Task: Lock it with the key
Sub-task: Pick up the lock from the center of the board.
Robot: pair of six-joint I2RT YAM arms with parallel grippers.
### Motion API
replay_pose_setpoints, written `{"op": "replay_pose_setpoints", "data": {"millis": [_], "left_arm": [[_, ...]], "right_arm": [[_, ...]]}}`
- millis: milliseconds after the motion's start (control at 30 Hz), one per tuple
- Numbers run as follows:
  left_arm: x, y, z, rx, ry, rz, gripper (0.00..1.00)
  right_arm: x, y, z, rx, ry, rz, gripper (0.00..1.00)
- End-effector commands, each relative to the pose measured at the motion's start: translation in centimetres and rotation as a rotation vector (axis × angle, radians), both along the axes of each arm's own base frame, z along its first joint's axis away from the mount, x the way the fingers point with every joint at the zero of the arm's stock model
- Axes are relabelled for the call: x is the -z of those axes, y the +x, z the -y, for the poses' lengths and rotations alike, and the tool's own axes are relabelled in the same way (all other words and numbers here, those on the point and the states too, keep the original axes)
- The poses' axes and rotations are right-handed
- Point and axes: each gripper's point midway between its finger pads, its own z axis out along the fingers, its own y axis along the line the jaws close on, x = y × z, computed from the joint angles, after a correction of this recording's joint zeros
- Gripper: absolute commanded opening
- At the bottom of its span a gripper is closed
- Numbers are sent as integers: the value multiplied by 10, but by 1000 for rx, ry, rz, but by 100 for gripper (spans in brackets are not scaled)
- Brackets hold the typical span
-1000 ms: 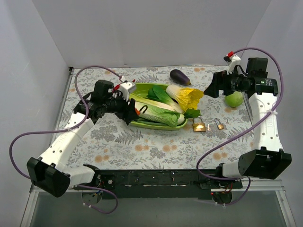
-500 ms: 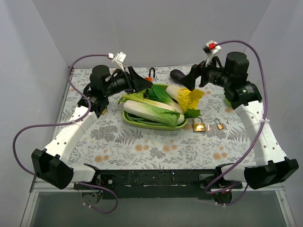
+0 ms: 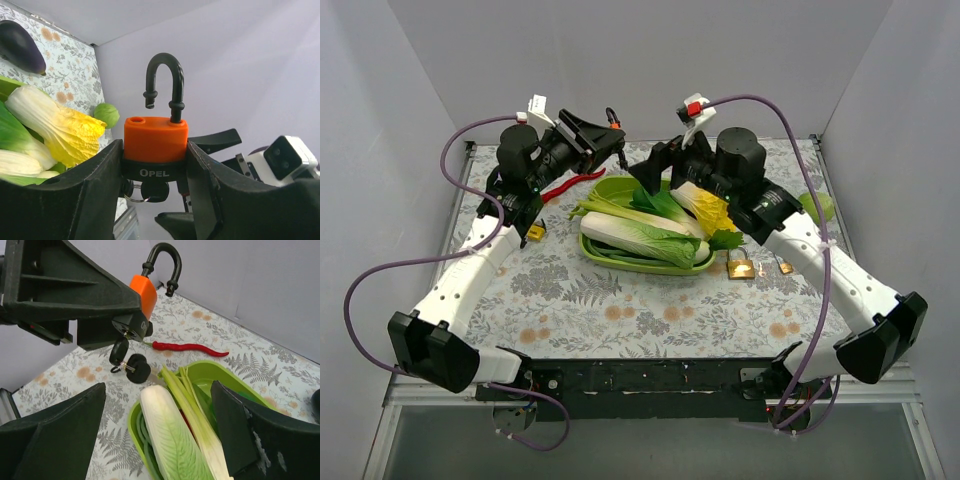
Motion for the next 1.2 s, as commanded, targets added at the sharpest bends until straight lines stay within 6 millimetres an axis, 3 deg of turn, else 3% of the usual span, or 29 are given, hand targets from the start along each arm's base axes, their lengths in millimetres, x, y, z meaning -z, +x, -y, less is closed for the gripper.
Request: {"op": "replay_pose_setpoints", "data": {"millis": [0, 233, 433, 767, 967, 1167], "left_arm": [[-38, 3, -15, -88, -115, -15, 5], [-22, 13, -21, -155, -163, -159, 0], [-25, 12, -22, -161, -198, -182, 1], [-29, 11, -22, -159, -223, -184, 4], [-31, 9, -23, -156, -241, -189, 7], [-32, 9, -22, -151, -263, -201, 7]], "right_arm": [[-60, 11, -8, 82, 124, 131, 92], [-67, 8, -41, 33, 158, 144, 91], [-58, 32, -48, 126, 137, 124, 88], [-45, 49, -59, 168, 137, 108, 81], [-46, 54, -69, 159, 146, 125, 69], [-51, 56, -72, 172, 163, 144, 31]]}}
